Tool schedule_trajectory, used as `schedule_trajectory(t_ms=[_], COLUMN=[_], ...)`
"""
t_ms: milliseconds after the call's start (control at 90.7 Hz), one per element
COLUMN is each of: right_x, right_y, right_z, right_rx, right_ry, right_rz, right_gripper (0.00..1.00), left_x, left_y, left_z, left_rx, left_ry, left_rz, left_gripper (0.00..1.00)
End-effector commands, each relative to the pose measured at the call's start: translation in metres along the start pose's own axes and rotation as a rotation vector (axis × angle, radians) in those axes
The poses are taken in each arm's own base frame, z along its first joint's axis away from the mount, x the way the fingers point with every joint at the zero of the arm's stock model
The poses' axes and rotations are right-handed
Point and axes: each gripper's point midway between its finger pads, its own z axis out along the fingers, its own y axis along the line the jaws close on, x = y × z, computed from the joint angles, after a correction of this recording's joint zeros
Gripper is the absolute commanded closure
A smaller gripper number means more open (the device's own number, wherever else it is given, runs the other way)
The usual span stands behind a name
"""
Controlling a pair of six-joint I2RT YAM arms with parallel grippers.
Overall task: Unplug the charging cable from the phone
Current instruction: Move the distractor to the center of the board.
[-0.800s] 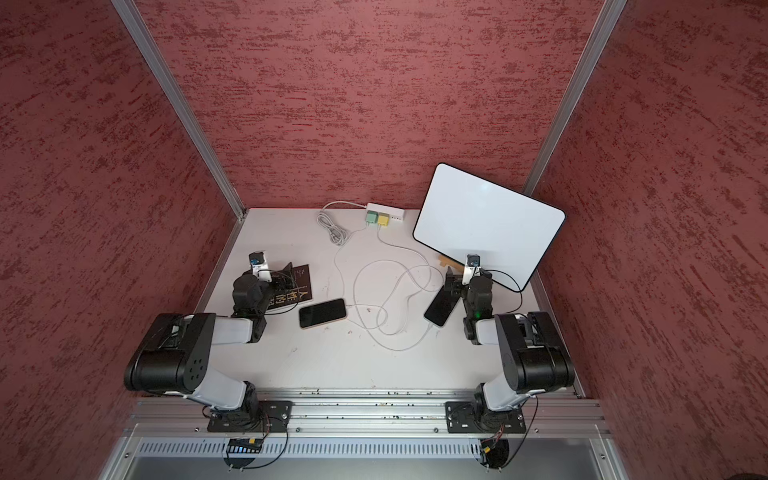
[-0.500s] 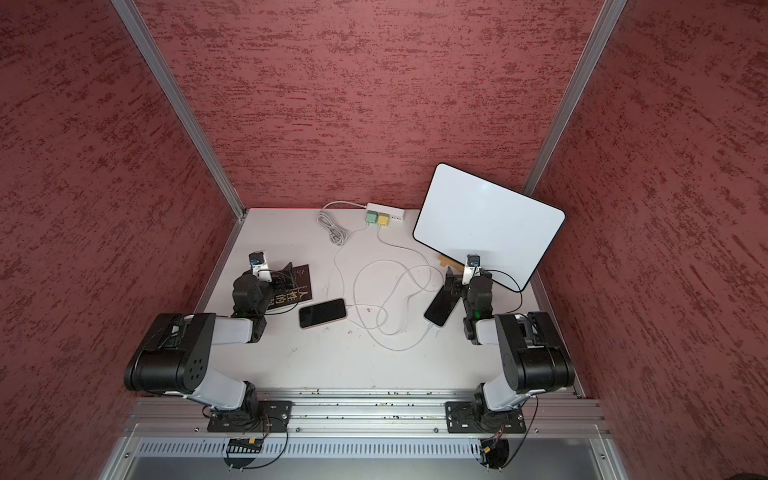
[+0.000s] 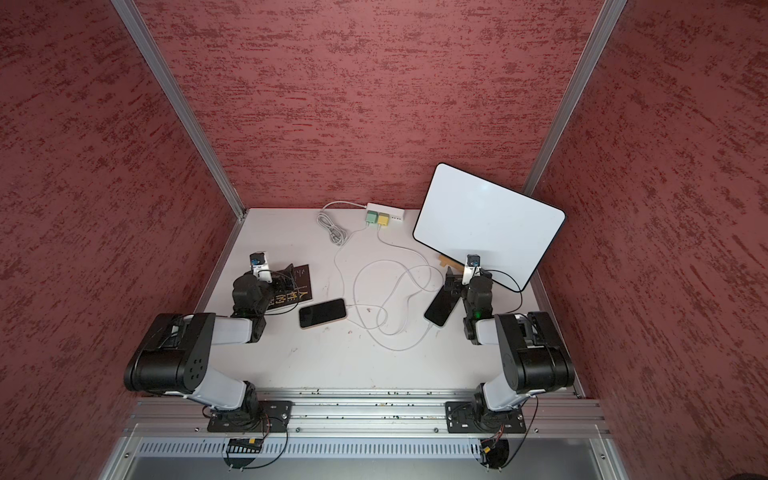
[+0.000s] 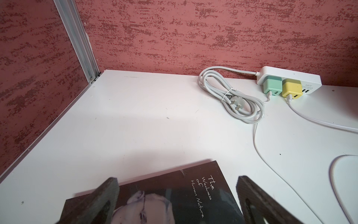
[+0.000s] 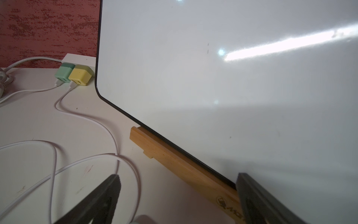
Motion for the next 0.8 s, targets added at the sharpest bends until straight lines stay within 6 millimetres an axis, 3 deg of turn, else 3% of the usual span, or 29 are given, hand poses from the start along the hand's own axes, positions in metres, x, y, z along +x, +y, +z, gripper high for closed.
schedule_trajectory(t_ms=[0,99,231,342,386,518,584,705,760,793], right_x=[-0.01,-0.023,-0.061,-0.097,-0.112,-0.144,-0.159,-0.15,-0.152,-0.153], right_y=[-0.004,-0.009,-0.002,0.002,0.004,0.013,0.028,0.042,0.063,0.081], right_z=[0.001,-0.004,-0.017,-0.032,-0.037,-0.051,-0.059,-0.067,-0.064,-0.065], right_rx=[0.014,0.043,0.001,-0.02,-0.033,-0.074,-0.162,-0.211,-0.333,-0.43], right_ry=[-0.025,-0.026,-0.024,-0.043,-0.043,0.038,0.076,0.21,0.245,0.284], right_rz=[0.003,0.015,0.013,0.087,0.116,0.22,0.285,0.547,0.568,0.571], right_gripper=[0.01,0.01,0.01,0.01,0.01,0.01,0.01,0.01,0.02,0.07], left_x=[-0.006,-0.01,-0.031,-0.046,-0.055,-0.089,-0.102,-0.105,-0.106,-0.107], left_y=[0.0,0.0,0.004,0.032,0.034,0.009,-0.001,-0.017,-0.028,-0.035], left_z=[0.002,0.0,-0.002,-0.005,-0.005,-0.007,-0.01,-0.013,-0.016,-0.02], left_rx=[0.007,0.001,-0.058,-0.253,-0.269,-0.145,-0.071,0.108,0.169,0.184], left_ry=[-0.011,-0.017,0.025,0.141,0.18,0.267,0.271,0.321,0.337,0.337], left_rz=[0.002,0.005,0.003,-0.104,-0.133,-0.227,-0.404,-0.668,-0.701,-0.684], left_gripper=[0.0,0.0,0.0,0.0,0.0,0.0,0.0,0.0,0.0,0.0])
